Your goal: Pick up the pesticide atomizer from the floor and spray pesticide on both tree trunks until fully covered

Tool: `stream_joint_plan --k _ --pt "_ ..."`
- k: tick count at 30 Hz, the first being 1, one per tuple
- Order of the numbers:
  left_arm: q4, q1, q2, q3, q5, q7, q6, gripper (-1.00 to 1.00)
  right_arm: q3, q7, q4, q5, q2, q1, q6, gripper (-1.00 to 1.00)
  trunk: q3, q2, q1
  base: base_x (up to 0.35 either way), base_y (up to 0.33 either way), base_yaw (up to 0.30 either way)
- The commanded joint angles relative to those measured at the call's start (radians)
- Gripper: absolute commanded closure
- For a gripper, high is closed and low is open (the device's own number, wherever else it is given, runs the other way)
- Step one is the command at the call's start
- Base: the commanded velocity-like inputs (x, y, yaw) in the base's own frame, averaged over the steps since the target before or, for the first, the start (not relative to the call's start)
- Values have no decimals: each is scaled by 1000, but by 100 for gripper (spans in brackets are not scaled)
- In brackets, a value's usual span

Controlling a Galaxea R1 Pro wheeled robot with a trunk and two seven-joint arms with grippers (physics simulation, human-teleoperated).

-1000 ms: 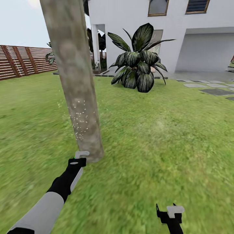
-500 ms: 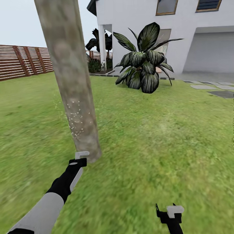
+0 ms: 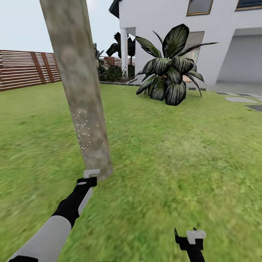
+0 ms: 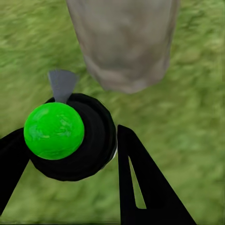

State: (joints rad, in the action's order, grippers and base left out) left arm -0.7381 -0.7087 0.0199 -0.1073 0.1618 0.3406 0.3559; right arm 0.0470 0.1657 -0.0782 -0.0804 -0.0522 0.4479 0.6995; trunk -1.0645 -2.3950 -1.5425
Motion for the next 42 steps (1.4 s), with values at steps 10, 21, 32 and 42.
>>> stream_joint_plan --k 10,21,32,42 --pt "0 1 0 0 -2 0 0 100 0 0 0 -1 0 0 0 -100 0 0 0 101 -275 201" --pt "0 3 0 0 -2 1 0 100 0 0 0 -1 0 0 0 -100 0 0 0 107 -272 39" --pt "0 5 0 0 -2 3 0 100 0 0 0 0 0 0 0 -100 0 0 0 1 -272 272" --pt "1 5 0 0 -5 5 6 100 1 0 0 0 0 0 0 -100 0 0 0 118 -258 242"
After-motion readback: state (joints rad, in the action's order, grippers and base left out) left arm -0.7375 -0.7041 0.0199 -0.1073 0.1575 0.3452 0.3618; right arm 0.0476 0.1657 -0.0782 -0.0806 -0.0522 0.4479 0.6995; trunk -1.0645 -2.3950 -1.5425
